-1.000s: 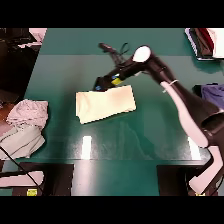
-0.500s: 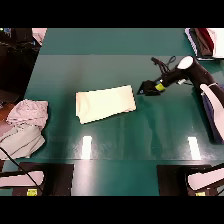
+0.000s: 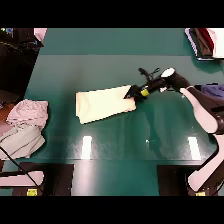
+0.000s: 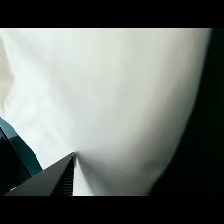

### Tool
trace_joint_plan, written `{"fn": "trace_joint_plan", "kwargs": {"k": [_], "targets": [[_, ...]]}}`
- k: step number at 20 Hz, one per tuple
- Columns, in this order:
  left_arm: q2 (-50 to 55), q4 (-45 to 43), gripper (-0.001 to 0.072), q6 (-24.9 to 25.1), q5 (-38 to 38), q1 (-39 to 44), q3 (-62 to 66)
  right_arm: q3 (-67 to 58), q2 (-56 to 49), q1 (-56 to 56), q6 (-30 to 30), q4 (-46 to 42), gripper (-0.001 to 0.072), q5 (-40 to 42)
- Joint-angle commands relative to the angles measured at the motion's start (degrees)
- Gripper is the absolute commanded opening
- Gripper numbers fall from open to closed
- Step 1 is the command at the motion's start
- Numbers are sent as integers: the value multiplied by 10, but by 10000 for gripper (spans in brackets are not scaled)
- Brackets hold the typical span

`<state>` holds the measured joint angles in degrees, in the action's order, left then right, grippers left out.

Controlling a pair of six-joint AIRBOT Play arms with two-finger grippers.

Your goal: Fold the shirts.

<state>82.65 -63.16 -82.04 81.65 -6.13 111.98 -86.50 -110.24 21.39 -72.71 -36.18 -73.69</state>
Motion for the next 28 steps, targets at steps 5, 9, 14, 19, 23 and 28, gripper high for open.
{"fn": "trace_joint_plan", "kwargs": {"k": [5, 9, 14, 19, 23, 28], "targets": [[0, 2, 21, 0, 10, 0, 0, -75, -36, 54, 14, 35, 19, 0], [0, 19, 22, 1, 23, 11, 0, -15, 55, -23, 14, 34, 18, 34], [0, 19, 22, 9, -24, 93, -35, 115, 223, -232, 11, -19, 18, 109], [5, 19, 22, 14, -84, 174, -53, 152, 306, -457, -4, -43, 18, 196], [13, 18, 22, 14, -113, 209, -53, 119, 306, -545, -4, -43, 18, 203], [19, 19, 22, 14, -116, 216, -53, 46, 306, -573, -5, -44, 18, 204]]}}
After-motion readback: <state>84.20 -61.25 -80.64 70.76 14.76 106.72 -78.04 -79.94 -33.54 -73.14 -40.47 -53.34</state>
